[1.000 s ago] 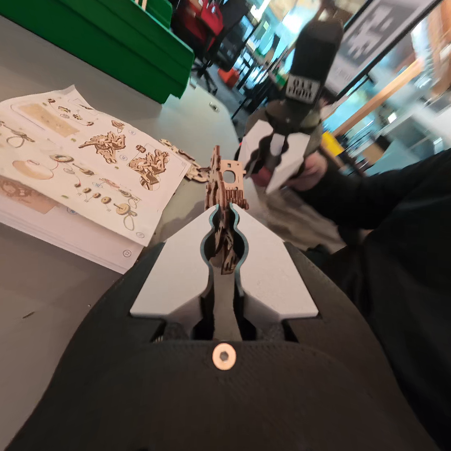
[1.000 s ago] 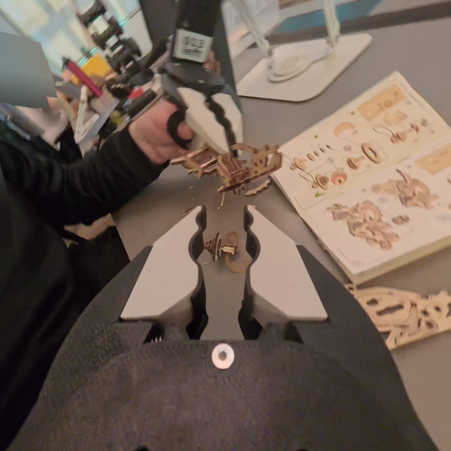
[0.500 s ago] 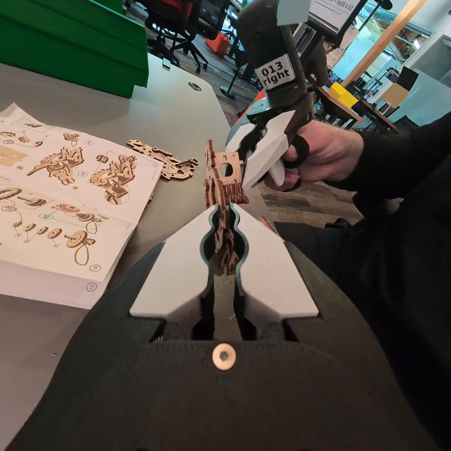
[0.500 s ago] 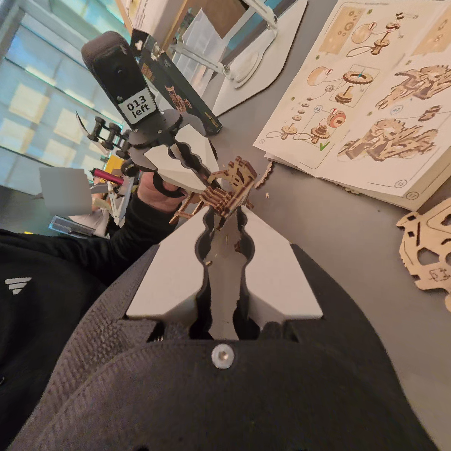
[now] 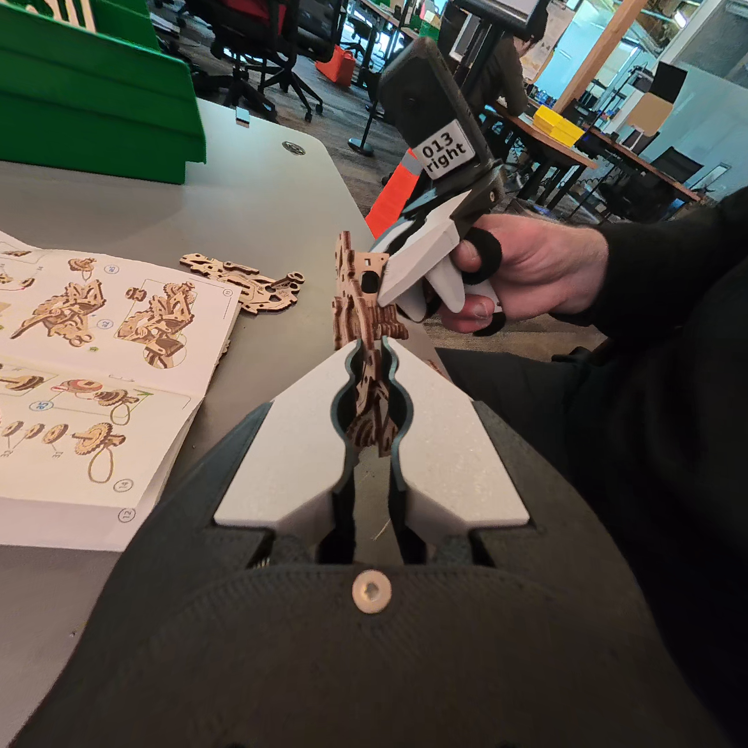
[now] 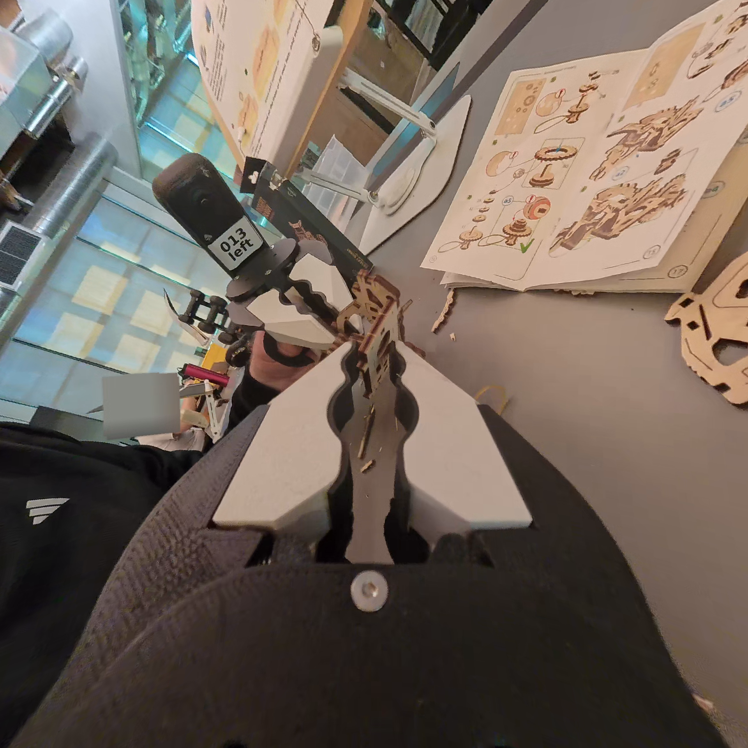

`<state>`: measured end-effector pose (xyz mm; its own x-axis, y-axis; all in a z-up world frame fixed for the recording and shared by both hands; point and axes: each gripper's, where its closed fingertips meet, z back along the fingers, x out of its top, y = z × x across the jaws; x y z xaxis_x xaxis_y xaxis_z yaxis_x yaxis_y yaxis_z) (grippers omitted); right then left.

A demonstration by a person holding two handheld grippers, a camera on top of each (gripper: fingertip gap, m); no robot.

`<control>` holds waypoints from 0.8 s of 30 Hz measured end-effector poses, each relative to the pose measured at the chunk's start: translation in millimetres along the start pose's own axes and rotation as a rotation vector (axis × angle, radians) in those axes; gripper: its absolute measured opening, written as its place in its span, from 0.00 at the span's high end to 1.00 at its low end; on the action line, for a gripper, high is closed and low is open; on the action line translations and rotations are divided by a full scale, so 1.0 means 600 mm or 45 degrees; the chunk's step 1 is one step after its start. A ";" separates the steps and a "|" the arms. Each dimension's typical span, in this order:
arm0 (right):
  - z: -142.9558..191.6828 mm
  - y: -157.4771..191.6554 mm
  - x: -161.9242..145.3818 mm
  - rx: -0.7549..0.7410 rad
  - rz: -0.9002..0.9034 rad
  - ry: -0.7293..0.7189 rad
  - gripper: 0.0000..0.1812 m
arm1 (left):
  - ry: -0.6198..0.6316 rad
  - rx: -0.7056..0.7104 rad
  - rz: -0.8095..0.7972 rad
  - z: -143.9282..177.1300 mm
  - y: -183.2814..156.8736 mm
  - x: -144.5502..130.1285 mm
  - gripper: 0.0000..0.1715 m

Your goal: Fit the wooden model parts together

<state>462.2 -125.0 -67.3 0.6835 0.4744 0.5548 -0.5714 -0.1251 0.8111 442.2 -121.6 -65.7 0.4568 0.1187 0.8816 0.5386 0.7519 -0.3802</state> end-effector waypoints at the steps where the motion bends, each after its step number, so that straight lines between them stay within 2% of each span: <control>1: 0.002 0.000 0.001 0.001 0.004 -0.011 0.94 | 0.009 -0.001 -0.011 -0.002 -0.003 0.000 0.96; 8: 0.021 0.002 -0.002 0.006 0.065 -0.005 1.00 | 0.009 -0.130 -0.068 -0.015 -0.046 0.008 0.90; 14: 0.025 0.006 0.001 0.037 0.057 -0.014 1.00 | 0.045 -0.119 -0.095 -0.022 -0.052 0.004 0.87; 20: 0.029 0.012 0.007 0.035 0.094 -0.017 1.00 | 0.014 -0.151 -0.090 -0.016 -0.061 0.014 0.81; 24: 0.031 0.014 -0.001 0.069 0.096 0.045 1.00 | 0.018 -0.130 -0.090 -0.012 -0.054 0.012 0.78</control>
<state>465.2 -142.8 -57.3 0.6224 0.4924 0.6084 -0.5945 -0.2081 0.7767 433.0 -149.7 -48.7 0.4246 0.0582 0.9035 0.6389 0.6878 -0.3446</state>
